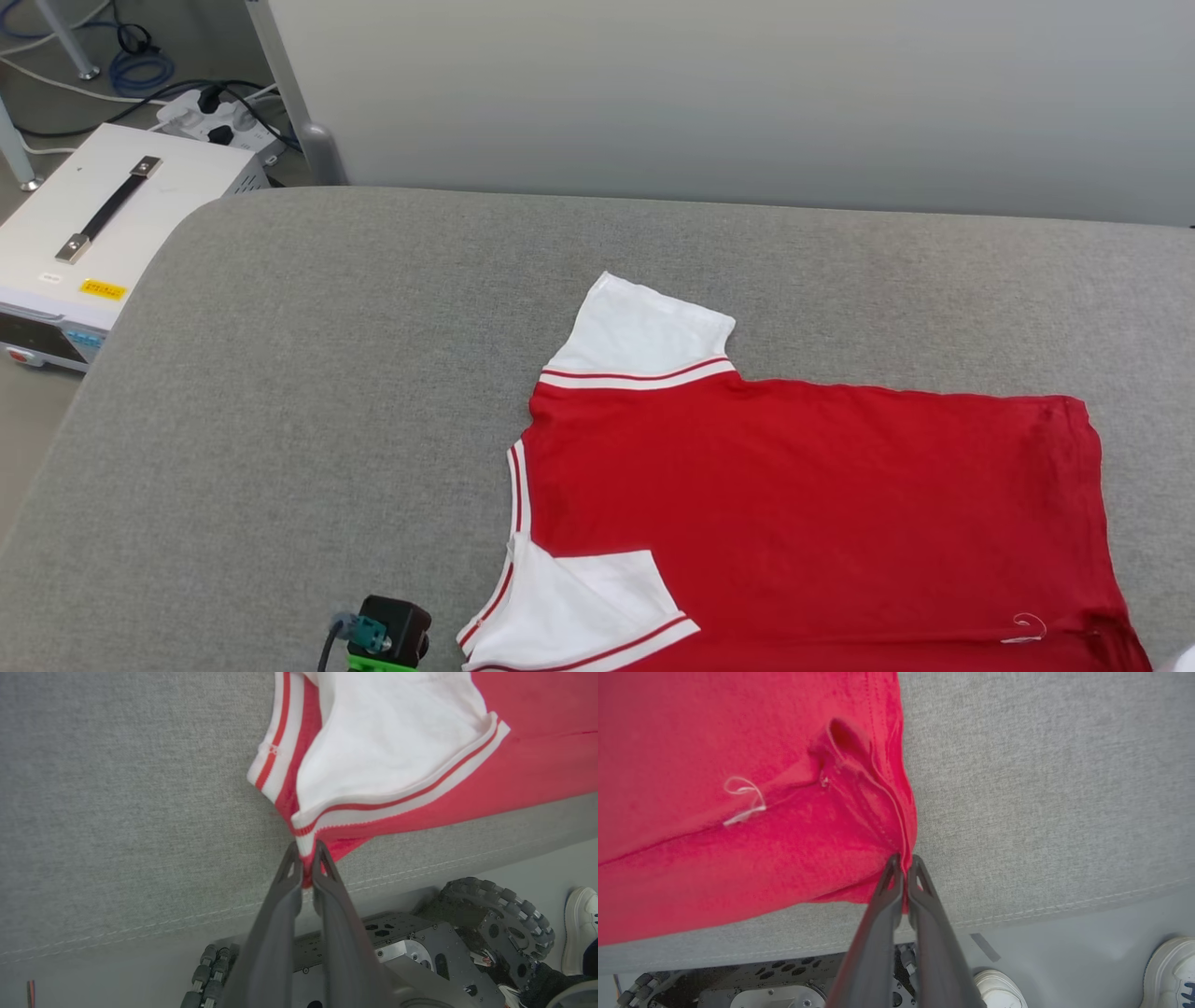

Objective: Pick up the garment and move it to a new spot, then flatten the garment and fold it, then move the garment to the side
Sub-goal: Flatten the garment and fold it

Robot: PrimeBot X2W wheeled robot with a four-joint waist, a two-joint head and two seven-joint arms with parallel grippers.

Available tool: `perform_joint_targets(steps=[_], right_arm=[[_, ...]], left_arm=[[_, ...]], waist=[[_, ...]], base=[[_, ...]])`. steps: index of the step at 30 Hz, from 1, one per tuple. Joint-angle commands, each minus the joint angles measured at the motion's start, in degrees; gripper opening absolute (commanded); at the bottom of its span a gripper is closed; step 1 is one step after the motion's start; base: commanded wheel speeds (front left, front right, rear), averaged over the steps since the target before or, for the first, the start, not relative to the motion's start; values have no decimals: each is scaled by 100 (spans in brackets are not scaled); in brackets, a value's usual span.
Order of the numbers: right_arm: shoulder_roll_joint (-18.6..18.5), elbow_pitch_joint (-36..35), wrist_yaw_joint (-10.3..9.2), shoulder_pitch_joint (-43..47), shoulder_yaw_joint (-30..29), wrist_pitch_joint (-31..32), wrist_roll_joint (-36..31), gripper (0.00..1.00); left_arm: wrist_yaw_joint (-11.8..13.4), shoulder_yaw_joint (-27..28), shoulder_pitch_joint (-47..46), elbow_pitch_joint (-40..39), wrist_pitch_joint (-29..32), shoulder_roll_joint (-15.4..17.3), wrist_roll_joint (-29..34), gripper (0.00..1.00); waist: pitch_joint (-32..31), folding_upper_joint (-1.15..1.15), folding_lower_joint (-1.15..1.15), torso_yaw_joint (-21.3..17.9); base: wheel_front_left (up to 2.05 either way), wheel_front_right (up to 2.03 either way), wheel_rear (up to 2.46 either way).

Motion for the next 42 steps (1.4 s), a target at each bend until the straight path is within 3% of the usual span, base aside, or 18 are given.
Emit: perform_joint_targets(steps=[1, 8, 12, 16, 22, 26, 31, 35, 36, 42], right_arm=[[-14, 34, -46, 40, -49, -125, -27, 100], [-104, 26, -46, -148, 1, -729, 80, 100], [-210, -54, -46, -237, 99, -1230, 145, 100], [-241, -251, -46, -415, 124, -1986, 233, 100], [-511, -406, -46, -452, 636, -3314, 606, 100], [-690, -507, -46, -344, 1018, -4203, 645, 100], [-575, -549, -46, -207, 1233, -4984, 694, 100], [-503, -497, -46, -130, 1421, -5329, 696, 100], [-452, -407, -46, -152, 1489, -5470, 695, 100], [-409, -299, -46, -241, 1605, -5604, 707, 100]], left_arm=[[-25, -4, 30, 78, -64, -3, 50, 100], [-30, 113, -79, 157, -452, -70, 184, 100], [-18, 296, -199, 107, -992, -136, 362, 100], [-76, 530, -315, 32, -1709, -263, 512, 100], [-182, 729, -427, 29, -2818, -394, 902, 100], [-123, 987, -299, 22, -3168, -553, 991, 100], [-140, 1368, -23, -79, -3259, -801, 1299, 100], [-336, 1844, 196, -169, -3263, -1137, 1666, 100], [-556, 2267, 349, -156, -3264, -1416, 1912, 100], [-1034, 2771, 552, -7, -3265, -1834, 2367, 100]], waist=[[-8, 0, 0, -7], [-123, 0, 0, -17], [-228, 0, 0, -18], [-300, 0, 0, -32], [-345, 0, 0, -63], [-351, 0, 0, -120], [-318, 0, 0, -156], [-283, 0, 0, -185], [-257, 0, 0, -223], [-227, 0, 0, -314]], base=[[0, 0, 0], [0, 0, 0], [0, 0, 0], [0, 0, 0], [0, 0, 0], [0, 0, 0], [0, 0, 0], [0, 0, 0], [0, 0, 0], [0, 0, 0]])
